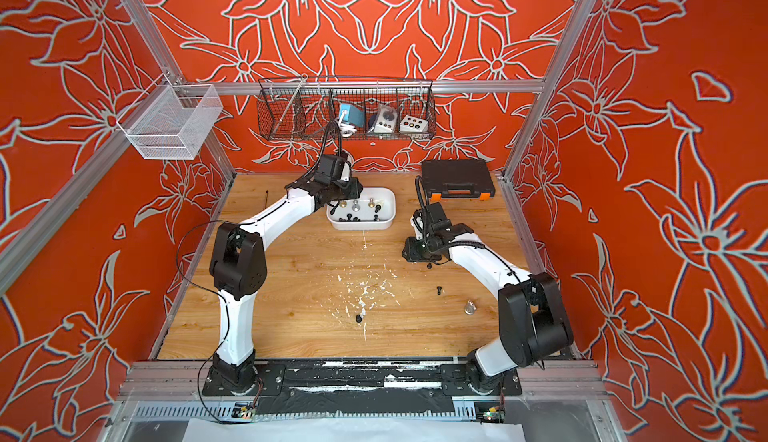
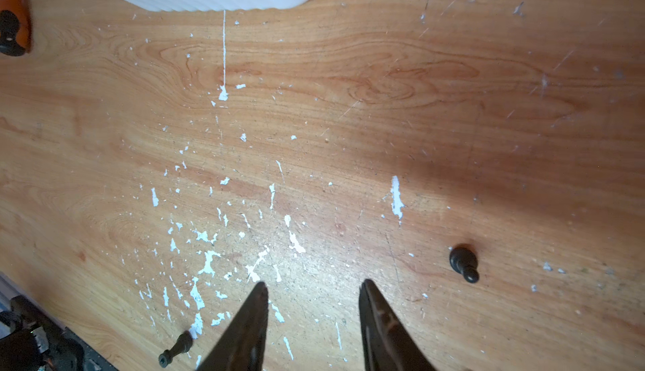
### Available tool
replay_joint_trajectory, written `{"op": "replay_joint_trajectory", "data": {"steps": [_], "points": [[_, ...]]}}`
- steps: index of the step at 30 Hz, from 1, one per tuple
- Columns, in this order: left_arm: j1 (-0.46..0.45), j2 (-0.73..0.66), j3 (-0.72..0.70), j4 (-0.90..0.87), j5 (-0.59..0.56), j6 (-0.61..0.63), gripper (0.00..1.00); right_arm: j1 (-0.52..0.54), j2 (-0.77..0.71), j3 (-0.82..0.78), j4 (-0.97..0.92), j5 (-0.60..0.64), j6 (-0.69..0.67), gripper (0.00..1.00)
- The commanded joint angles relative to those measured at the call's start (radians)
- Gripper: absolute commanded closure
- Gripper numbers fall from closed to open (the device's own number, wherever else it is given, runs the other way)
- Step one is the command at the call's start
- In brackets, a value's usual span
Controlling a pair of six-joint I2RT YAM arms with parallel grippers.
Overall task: Put the chess pieces into the storage box
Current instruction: Pick up the chess piece at the center of the board.
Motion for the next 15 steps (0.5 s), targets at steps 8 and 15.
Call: {"op": "replay_joint_trajectory", "data": {"steps": [8,15], "points": [[0.031,-0.184,-0.185,0.068,0.021,0.018,0.67,-0.013,-0.012,0.017,-0.207,0.261,0.017,0.57],[0.048,-0.261,-0.296,0.11,0.045,0.0,0.67,-0.014,-0.059,-0.058,-0.28,0.332,0.077,0.57]]}}
